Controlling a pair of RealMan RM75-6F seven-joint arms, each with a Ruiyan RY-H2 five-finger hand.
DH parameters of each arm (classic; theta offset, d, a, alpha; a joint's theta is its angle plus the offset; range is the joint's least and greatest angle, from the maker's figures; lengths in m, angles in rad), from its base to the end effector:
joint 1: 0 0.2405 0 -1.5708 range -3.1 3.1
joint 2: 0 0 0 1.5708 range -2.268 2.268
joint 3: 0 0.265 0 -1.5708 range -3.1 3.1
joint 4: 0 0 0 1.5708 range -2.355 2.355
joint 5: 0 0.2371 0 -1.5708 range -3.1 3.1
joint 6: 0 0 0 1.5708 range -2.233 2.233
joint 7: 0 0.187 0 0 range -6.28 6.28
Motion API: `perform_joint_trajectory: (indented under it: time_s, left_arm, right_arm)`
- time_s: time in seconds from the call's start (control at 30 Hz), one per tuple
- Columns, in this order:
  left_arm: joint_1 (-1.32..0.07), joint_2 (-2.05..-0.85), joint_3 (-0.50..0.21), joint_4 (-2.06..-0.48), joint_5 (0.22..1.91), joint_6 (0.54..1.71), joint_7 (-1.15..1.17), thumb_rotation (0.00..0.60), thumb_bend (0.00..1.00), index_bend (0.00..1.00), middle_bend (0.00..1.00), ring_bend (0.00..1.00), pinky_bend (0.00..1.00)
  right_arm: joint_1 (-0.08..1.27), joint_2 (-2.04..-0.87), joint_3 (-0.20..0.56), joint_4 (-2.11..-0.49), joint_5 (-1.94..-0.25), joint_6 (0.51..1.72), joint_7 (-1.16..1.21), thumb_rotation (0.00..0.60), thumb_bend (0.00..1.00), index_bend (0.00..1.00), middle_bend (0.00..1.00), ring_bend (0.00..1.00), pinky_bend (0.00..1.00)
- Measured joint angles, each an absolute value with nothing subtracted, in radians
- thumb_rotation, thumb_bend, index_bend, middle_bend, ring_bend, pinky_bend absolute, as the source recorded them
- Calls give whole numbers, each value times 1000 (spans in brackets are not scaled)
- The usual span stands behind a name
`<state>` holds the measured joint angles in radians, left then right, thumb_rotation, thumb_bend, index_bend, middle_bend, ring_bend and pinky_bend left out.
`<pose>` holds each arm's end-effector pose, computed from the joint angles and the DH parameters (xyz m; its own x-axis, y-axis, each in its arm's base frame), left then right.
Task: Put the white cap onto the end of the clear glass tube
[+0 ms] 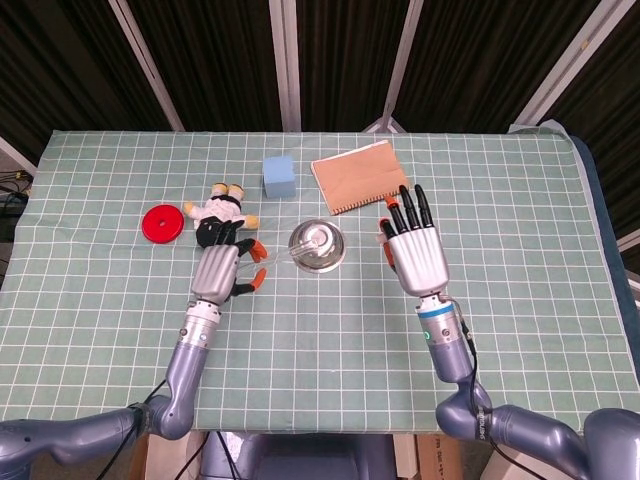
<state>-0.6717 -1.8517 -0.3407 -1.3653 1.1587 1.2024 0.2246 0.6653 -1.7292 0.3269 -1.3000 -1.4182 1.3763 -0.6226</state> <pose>-0.0983 0.3917 -0.0748 0.0356 0.0919 0.9951 0.9742 -0.2254 -0.0140 -0.1040 -0.4043 0.0012 0.5162 0.3647 0.7749 -0.7449 -0.2554 0.6164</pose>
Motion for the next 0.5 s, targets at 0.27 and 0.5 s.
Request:
perform_joint_trajectory:
  time_s: [0.27, 0.5]
  left_arm:
    - [-690, -1874, -363, -1406, 1079, 1201, 332, 600, 739, 537, 557, 100, 0]
    - [-708, -1887, -380, -1443, 998, 1201, 426, 600, 739, 537, 557, 100, 0]
  right_arm:
    - [708, -1800, 319, -1197, -1434, 1378, -637, 600, 462, 555, 230, 49, 0]
    - [732, -1829, 322, -1151, -1434, 1376, -638, 600, 462, 555, 231, 50, 0]
